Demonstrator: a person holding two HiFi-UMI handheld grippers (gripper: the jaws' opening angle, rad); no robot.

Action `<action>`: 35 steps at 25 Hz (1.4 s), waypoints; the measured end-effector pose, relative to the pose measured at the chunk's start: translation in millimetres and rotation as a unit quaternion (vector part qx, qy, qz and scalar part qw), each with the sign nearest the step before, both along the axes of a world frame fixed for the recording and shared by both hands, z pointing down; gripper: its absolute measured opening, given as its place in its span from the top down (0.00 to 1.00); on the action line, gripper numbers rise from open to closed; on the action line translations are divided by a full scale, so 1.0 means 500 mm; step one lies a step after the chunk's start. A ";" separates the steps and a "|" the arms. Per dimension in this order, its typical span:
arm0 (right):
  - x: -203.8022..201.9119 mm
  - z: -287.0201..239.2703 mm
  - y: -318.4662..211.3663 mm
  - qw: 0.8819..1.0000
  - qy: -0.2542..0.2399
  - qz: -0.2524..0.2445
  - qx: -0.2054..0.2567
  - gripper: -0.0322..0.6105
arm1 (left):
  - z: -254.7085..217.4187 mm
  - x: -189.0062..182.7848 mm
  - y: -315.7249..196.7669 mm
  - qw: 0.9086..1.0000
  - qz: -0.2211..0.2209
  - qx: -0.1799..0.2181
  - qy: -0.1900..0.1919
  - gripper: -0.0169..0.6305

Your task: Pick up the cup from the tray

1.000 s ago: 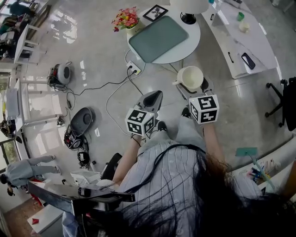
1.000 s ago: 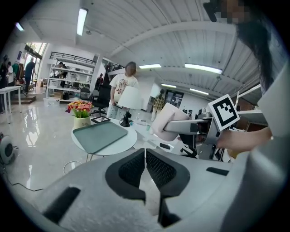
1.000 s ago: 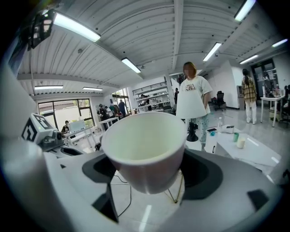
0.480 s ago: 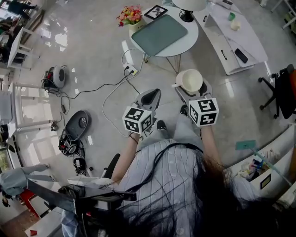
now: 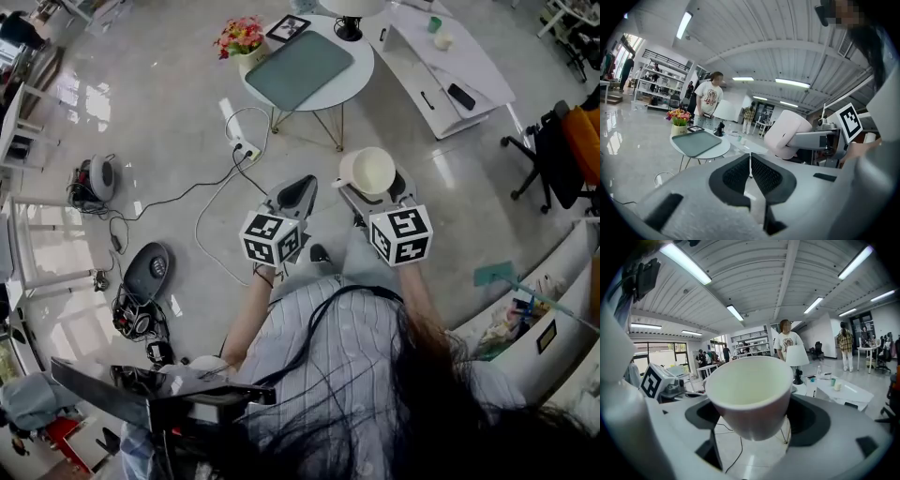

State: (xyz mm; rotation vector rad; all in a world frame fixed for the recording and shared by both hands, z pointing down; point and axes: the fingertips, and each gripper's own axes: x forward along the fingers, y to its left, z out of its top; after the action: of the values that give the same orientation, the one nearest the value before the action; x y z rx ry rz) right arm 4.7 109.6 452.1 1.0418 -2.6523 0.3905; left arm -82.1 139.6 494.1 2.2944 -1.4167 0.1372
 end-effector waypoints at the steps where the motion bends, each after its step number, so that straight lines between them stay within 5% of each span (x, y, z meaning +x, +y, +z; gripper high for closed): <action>1: 0.000 -0.002 0.007 1.000 -0.002 0.001 0.000 0.32 | 0.000 0.001 0.003 1.000 0.002 0.001 0.000 0.95; 12: -0.003 0.003 0.059 0.999 -0.037 0.006 -0.022 0.32 | -0.008 -0.009 0.030 1.000 0.002 0.010 -0.005 0.95; 35: 0.002 0.016 0.098 1.000 -0.022 -0.002 -0.022 0.32 | -0.005 0.014 0.054 1.000 0.014 0.009 -0.007 0.95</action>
State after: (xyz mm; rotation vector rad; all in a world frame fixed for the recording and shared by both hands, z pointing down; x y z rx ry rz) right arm 5.7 158.4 460.3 1.0251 -2.6708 0.4752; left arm -75.3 166.6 491.5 2.3335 -1.3975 0.1491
